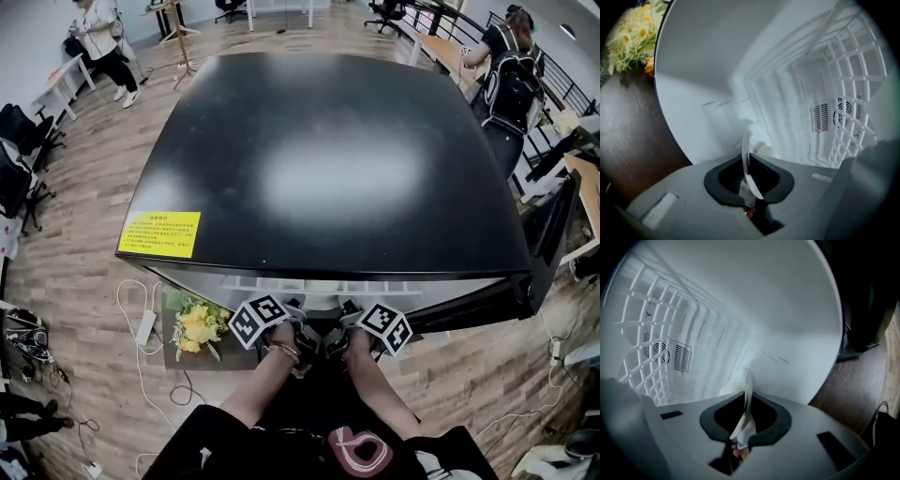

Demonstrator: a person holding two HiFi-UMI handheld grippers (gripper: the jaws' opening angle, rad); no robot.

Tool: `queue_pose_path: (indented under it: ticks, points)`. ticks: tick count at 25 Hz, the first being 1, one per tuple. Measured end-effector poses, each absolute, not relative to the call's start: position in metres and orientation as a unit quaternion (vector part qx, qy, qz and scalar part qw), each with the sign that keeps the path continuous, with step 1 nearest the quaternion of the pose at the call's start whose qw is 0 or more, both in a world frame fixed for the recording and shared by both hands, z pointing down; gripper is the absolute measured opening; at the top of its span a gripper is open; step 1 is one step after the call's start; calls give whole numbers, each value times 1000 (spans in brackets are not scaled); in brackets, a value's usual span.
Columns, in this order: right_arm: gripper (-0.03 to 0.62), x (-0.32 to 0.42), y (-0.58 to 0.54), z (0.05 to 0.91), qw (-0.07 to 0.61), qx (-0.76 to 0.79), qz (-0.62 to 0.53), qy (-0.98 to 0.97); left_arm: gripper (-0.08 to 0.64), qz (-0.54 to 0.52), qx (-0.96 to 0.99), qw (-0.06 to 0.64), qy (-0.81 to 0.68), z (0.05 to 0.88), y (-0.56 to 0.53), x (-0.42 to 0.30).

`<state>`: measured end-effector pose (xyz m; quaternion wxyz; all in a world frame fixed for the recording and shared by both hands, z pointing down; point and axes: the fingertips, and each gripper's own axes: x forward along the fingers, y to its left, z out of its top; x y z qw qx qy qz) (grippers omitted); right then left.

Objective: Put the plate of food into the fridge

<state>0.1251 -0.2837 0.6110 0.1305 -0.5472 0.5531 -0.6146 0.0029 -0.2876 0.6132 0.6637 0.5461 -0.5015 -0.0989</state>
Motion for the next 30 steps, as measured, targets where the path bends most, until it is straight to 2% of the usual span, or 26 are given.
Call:
queue_pose_path:
  ticks: [5, 15, 23, 30]
  points:
    - [55, 123, -282, 611, 100, -538, -621, 561, 27, -113, 538, 654, -519, 612, -290, 0]
    - [85, 122, -265, 611, 105, -520, -646, 550, 23, -131, 534, 639, -538, 612, -293, -3]
    - [80, 125, -255, 612, 128, -510, -656, 541, 23, -135, 540, 634, -538, 611, -295, -3]
    - [63, 119, -260, 612, 140, -498, -653, 553, 23, -95, 571, 631, -516, 611, -299, 1]
